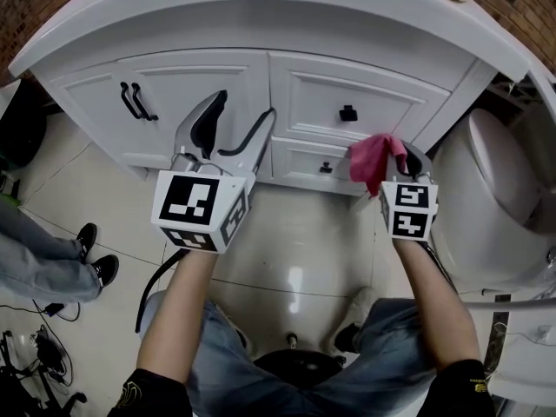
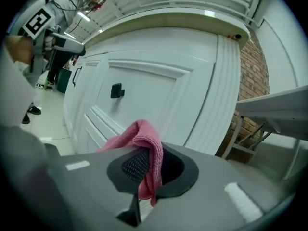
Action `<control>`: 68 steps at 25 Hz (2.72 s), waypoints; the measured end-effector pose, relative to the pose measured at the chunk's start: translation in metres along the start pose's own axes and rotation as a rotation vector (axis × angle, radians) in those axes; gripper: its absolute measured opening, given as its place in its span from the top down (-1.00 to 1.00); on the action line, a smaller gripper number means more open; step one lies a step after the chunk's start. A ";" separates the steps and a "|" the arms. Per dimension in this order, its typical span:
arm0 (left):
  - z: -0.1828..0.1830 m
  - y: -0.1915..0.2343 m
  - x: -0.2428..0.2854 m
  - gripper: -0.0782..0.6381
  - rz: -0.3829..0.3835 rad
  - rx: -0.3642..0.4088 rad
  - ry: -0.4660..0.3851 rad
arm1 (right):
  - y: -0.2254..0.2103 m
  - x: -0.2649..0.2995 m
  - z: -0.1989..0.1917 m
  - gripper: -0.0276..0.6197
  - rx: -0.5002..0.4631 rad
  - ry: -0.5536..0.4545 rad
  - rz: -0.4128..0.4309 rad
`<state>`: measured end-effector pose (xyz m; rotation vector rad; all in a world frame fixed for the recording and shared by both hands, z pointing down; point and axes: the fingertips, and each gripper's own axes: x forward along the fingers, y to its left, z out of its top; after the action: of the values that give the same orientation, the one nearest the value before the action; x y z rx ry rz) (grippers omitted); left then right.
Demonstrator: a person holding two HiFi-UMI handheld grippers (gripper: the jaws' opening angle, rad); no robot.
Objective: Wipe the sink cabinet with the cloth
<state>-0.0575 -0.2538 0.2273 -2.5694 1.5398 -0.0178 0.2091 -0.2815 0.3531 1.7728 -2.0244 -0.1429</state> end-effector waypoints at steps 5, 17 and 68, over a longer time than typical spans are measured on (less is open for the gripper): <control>-0.002 0.001 -0.005 -0.05 0.005 0.017 0.009 | -0.004 -0.001 -0.006 0.84 0.085 0.027 -0.003; -0.009 0.025 -0.019 -0.05 0.039 0.014 0.032 | 0.191 0.042 0.034 0.84 0.084 -0.055 0.592; -0.018 0.054 -0.029 -0.03 0.024 -0.032 0.044 | 0.244 0.066 -0.013 0.85 1.238 0.158 0.670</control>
<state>-0.1204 -0.2559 0.2398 -2.5920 1.5983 -0.0470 -0.0148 -0.3001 0.4692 1.3407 -2.6277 1.6842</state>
